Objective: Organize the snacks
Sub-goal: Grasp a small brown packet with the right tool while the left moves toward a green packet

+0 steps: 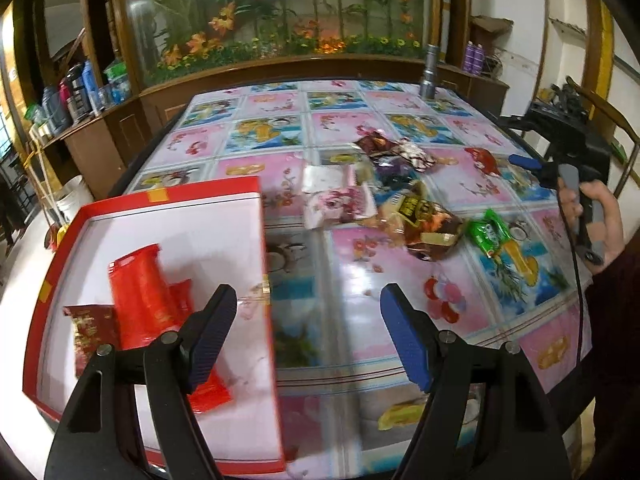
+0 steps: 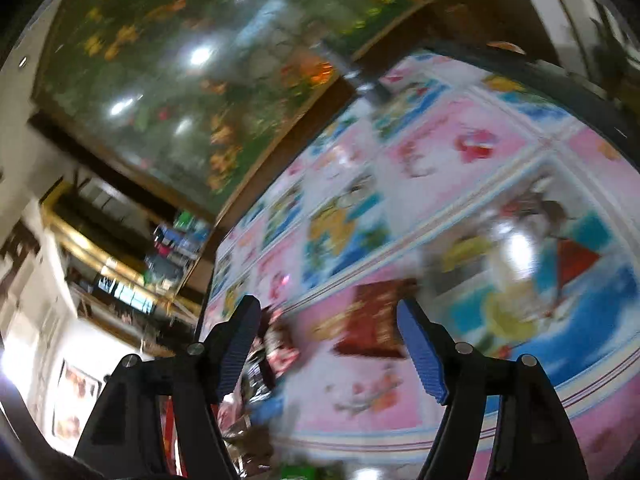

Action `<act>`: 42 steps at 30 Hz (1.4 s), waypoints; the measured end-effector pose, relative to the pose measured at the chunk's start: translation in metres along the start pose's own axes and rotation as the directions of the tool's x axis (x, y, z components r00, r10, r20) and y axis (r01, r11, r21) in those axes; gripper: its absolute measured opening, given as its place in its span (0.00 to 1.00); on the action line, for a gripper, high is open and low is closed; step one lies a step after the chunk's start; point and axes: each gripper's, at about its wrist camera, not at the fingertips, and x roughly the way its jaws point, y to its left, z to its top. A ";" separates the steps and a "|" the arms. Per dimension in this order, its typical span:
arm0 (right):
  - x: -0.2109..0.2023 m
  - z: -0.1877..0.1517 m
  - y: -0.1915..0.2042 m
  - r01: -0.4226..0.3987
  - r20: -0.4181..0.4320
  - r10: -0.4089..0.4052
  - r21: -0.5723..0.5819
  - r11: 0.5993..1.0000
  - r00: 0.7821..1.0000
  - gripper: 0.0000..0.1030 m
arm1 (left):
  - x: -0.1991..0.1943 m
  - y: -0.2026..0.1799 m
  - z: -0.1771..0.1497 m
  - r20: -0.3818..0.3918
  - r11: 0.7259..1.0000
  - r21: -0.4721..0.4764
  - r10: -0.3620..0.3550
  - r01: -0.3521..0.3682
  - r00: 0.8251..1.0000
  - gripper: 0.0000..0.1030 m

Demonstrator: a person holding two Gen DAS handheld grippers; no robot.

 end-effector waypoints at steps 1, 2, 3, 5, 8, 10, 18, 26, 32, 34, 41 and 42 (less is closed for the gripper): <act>0.000 0.000 -0.005 0.022 0.004 -0.023 0.016 1.000 1.000 0.71 | 0.001 -0.005 0.001 -0.004 1.000 0.012 -0.006 0.006 1.000 0.72; 0.003 0.001 -0.008 0.039 0.003 -0.040 0.027 0.999 0.999 0.71 | 0.003 -0.011 0.002 -0.010 0.999 0.028 -0.015 0.016 1.000 0.72; 0.006 0.001 -0.010 0.045 0.000 -0.045 0.029 0.999 0.999 0.72 | 0.004 -0.016 0.003 -0.016 0.999 0.041 -0.026 0.027 1.000 0.72; 0.013 0.001 -0.006 0.054 -0.020 -0.054 0.010 0.998 0.998 0.71 | 0.006 -0.029 0.008 -0.019 0.996 0.078 -0.046 0.047 0.999 0.72; 0.031 -0.002 0.003 0.105 -0.062 -0.108 -0.053 0.993 0.992 0.71 | 0.004 -0.048 0.016 0.006 0.989 0.137 -0.051 0.049 0.999 0.72; 0.040 -0.005 0.005 0.147 -0.071 -0.155 -0.107 0.983 0.985 0.71 | 0.003 -0.056 0.022 0.022 0.985 0.161 -0.061 0.057 0.998 0.72; 0.055 -0.025 0.037 0.390 0.012 -0.415 -0.364 0.846 0.910 0.44 | 0.019 -0.090 0.031 0.019 0.963 0.254 -0.103 0.094 0.995 0.72; 0.047 -0.023 0.033 0.371 -0.009 -0.399 -0.346 0.862 0.917 0.37 | 0.039 -0.120 0.042 -0.019 0.923 0.322 -0.217 0.211 0.976 0.72; 0.027 -0.008 0.013 0.258 -0.045 -0.269 -0.168 0.951 0.962 0.37 | 0.057 -0.144 0.054 -0.074 0.879 0.371 -0.294 0.300 0.953 0.72; 0.026 -0.006 0.009 0.251 -0.050 -0.260 -0.142 0.958 0.964 0.37 | 0.063 -0.152 0.057 -0.094 0.858 0.394 -0.320 0.330 0.943 0.72; 0.030 -0.004 0.002 0.232 -0.079 -0.240 -0.101 0.967 0.967 0.37 | 0.087 -0.170 0.063 -0.163 0.791 0.486 -0.334 0.371 0.928 0.71; 0.029 -0.004 0.002 0.231 -0.079 -0.239 -0.100 0.968 0.968 0.37 | 0.089 -0.171 0.062 -0.170 0.786 0.491 -0.337 0.376 0.926 0.71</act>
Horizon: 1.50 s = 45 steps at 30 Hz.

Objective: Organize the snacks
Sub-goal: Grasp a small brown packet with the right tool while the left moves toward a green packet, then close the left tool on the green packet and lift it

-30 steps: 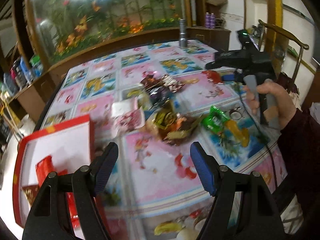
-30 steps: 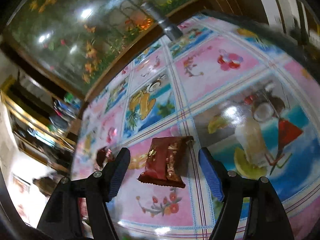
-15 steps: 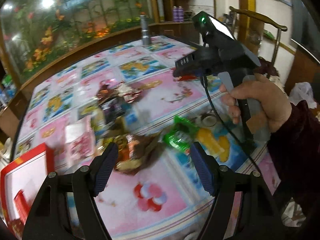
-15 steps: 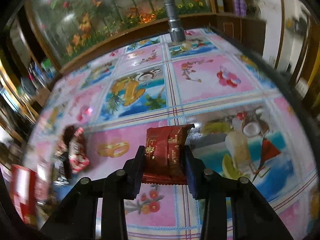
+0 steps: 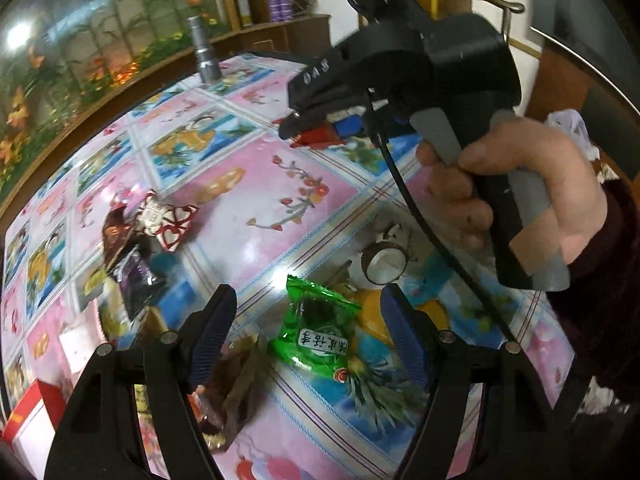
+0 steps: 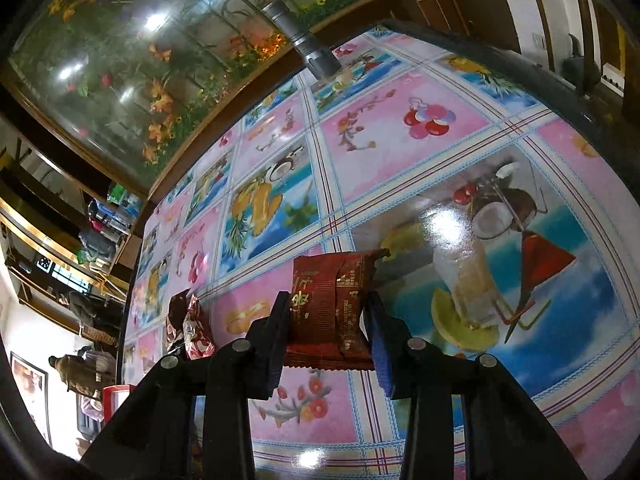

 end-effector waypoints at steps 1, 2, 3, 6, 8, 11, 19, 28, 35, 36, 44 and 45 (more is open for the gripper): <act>0.000 0.000 0.000 -0.002 -0.001 0.002 -0.001 1.000 1.000 0.37 | 0.003 0.000 -0.001 -0.008 1.000 0.005 -0.006 0.006 1.000 0.71; 0.001 0.000 0.001 -0.002 -0.002 0.002 -0.003 1.000 1.000 0.37 | 0.006 0.000 -0.002 -0.015 1.000 0.005 -0.009 0.009 1.000 0.71; 0.001 0.000 0.002 -0.001 -0.003 0.001 -0.007 1.000 1.000 0.37 | 0.009 0.001 -0.003 -0.021 1.000 0.003 -0.011 0.011 1.000 0.68; 0.002 -0.001 0.004 0.000 -0.005 0.000 -0.013 1.000 1.000 0.37 | 0.015 0.005 -0.006 -0.017 0.999 -0.021 -0.037 0.037 0.999 0.57; 0.003 -0.002 0.005 -0.003 -0.007 0.003 -0.015 1.000 1.000 0.37 | 0.016 0.007 -0.006 -0.008 0.997 -0.048 -0.066 0.066 0.998 0.50; 0.003 -0.002 0.005 -0.003 -0.006 0.003 -0.016 1.000 1.000 0.37 | 0.014 0.005 -0.007 -0.002 0.996 -0.048 -0.071 0.071 0.997 0.42; 0.003 -0.003 0.006 0.004 -0.004 -0.004 -0.026 1.000 1.000 0.37 | 0.003 -0.005 -0.019 0.009 0.997 -0.067 -0.047 0.047 0.999 0.42; 0.005 -0.005 0.011 0.027 0.003 -0.026 -0.063 0.998 1.000 0.37 | -0.003 0.000 -0.027 0.000 0.994 -0.108 0.005 -0.005 1.000 0.57; 0.006 -0.004 0.013 0.029 0.005 -0.029 -0.070 0.997 1.000 0.37 | -0.003 -0.004 -0.029 0.019 0.995 -0.098 -0.033 0.035 0.999 0.52; 0.007 -0.004 0.014 0.031 0.006 -0.031 -0.072 0.997 1.000 0.37 | -0.004 -0.005 -0.029 0.024 0.994 -0.097 -0.039 0.041 0.999 0.47; 0.008 -0.005 0.017 0.047 0.011 -0.047 -0.096 0.994 0.999 0.37 | -0.009 -0.006 -0.032 0.041 0.990 -0.134 -0.029 0.034 0.999 0.32; 0.008 -0.005 0.017 0.044 0.011 -0.043 -0.096 0.994 0.999 0.37 | -0.011 -0.005 -0.033 0.046 0.989 -0.145 -0.028 0.035 0.999 0.31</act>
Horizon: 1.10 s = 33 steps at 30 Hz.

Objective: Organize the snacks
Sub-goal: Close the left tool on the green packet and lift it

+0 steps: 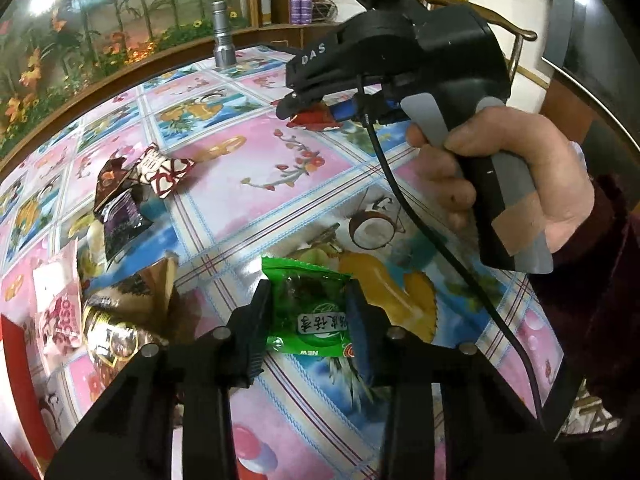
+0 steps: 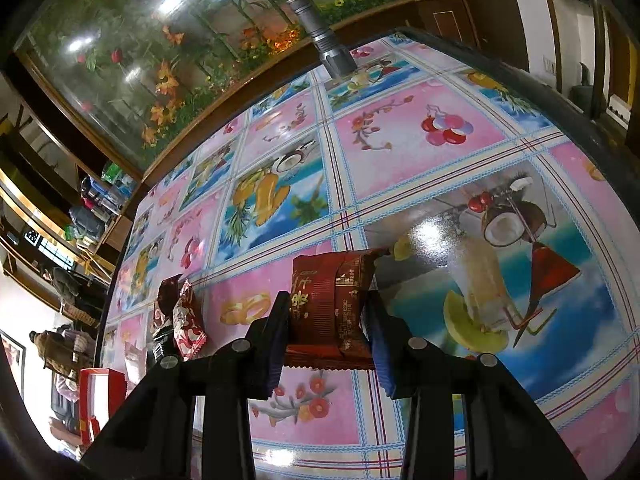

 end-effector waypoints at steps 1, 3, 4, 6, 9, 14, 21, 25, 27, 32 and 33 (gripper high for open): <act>0.000 0.000 0.000 -0.003 0.000 0.003 -0.002 1.000 1.000 0.37 | -0.002 0.001 -0.001 0.005 1.000 -0.007 -0.002 0.002 1.000 0.31; 0.000 0.000 0.001 -0.015 0.000 0.015 -0.005 1.000 1.000 0.37 | -0.008 0.002 -0.002 0.018 1.000 -0.023 -0.007 0.008 1.000 0.23; -0.001 0.000 0.002 -0.028 0.003 0.028 -0.008 1.000 1.000 0.37 | -0.011 0.002 -0.002 0.024 1.000 -0.027 -0.009 0.010 1.000 0.22; -0.002 0.000 0.005 -0.044 0.010 0.044 -0.023 0.999 0.999 0.37 | -0.020 0.003 -0.002 0.041 0.999 -0.040 -0.010 0.011 0.999 0.16; -0.002 -0.001 0.010 -0.047 0.014 0.048 -0.053 0.997 0.999 0.37 | -0.029 0.002 -0.003 0.055 0.999 -0.040 -0.021 0.023 0.998 0.16; -0.001 -0.001 0.006 -0.040 0.012 0.040 -0.031 0.999 0.999 0.37 | -0.026 0.001 -0.009 0.030 1.000 -0.020 0.010 -0.009 1.000 0.16; -0.001 -0.001 0.002 -0.039 0.007 0.039 -0.017 0.999 0.999 0.37 | -0.020 0.000 -0.008 0.002 0.999 -0.037 -0.012 0.012 1.000 0.31; 0.000 0.000 0.002 -0.043 0.004 0.043 -0.011 0.999 0.999 0.37 | -0.019 -0.004 -0.009 -0.004 1.000 -0.014 -0.026 0.026 1.000 0.41; 0.000 -0.001 0.002 -0.039 0.000 0.039 -0.011 0.999 0.999 0.37 | -0.017 -0.004 -0.008 -0.013 0.999 -0.018 -0.039 0.039 0.999 0.41; 0.001 -0.002 0.003 -0.040 -0.005 0.040 -0.010 0.999 0.999 0.37 | -0.006 -0.007 -0.006 -0.064 1.000 -0.007 -0.023 0.023 0.998 0.41; 0.001 -0.002 0.003 -0.042 -0.004 0.042 -0.009 0.999 0.999 0.37 | -0.006 -0.009 -0.005 -0.057 1.000 0.000 -0.015 0.015 0.998 0.41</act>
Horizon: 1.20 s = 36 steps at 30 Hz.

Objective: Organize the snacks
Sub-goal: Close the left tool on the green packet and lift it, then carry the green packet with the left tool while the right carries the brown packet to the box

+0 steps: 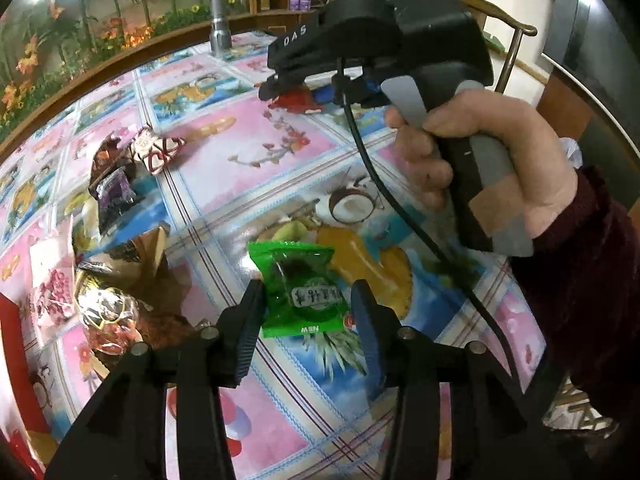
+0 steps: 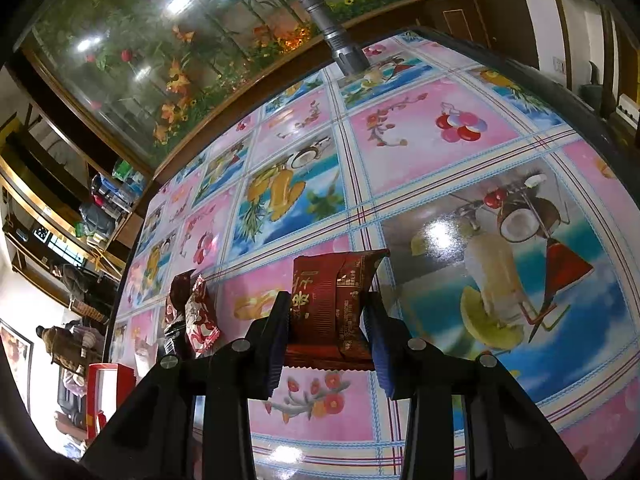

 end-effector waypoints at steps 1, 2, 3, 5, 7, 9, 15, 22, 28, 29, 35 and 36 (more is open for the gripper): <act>0.000 0.000 0.000 0.001 0.001 -0.001 0.001 1.000 1.000 0.37 | 0.002 0.000 0.000 -0.005 1.000 0.001 0.005 -0.005 1.000 0.41; 0.000 0.000 0.000 -0.001 0.001 0.001 0.001 1.000 1.000 0.37 | 0.002 0.000 0.001 -0.002 1.000 -0.002 0.010 -0.010 1.000 0.41; 0.000 0.000 0.000 -0.003 0.000 0.003 0.002 1.000 1.000 0.37 | 0.003 0.000 0.001 -0.002 1.000 -0.008 0.012 -0.012 1.000 0.40; -0.001 0.000 0.001 -0.005 0.001 0.005 -0.001 1.000 1.000 0.37 | 0.004 0.001 0.002 0.000 1.000 -0.017 0.014 -0.014 1.000 0.39; -0.001 0.000 0.002 -0.008 0.001 0.008 -0.004 1.000 1.000 0.37 | 0.003 0.001 0.001 0.000 1.000 -0.015 0.016 -0.016 1.000 0.39; -0.002 0.000 0.001 -0.009 0.003 0.009 -0.003 1.000 1.000 0.37 | 0.002 0.002 0.001 0.001 1.000 -0.023 0.019 -0.018 1.000 0.36; -0.004 0.000 0.002 -0.025 0.013 0.025 -0.006 1.000 1.000 0.37 | -0.008 0.007 -0.002 0.030 0.998 -0.058 0.002 0.000 1.000 0.21; -0.002 -0.001 0.002 -0.015 0.005 0.015 -0.008 1.000 1.000 0.37 | -0.010 0.004 -0.005 0.026 0.999 -0.038 0.015 -0.014 1.000 0.22; -0.001 -0.001 0.002 -0.017 -0.002 0.017 -0.006 1.000 1.000 0.37 | -0.012 0.000 -0.005 0.034 0.999 -0.029 0.017 -0.016 0.999 0.21; -0.001 -0.001 0.003 -0.019 -0.003 0.019 -0.008 1.000 1.000 0.37 | -0.012 -0.002 -0.004 0.033 1.000 -0.022 0.015 -0.015 0.999 0.21; -0.001 -0.002 0.003 -0.023 -0.006 0.023 -0.002 1.000 1.000 0.37 | -0.005 -0.015 -0.003 0.003 0.998 0.034 0.047 -0.047 0.999 0.28; -0.001 -0.002 0.003 -0.025 -0.007 0.025 0.002 1.000 1.000 0.37 | -0.005 -0.015 -0.003 0.001 0.998 0.037 0.047 -0.047 0.999 0.29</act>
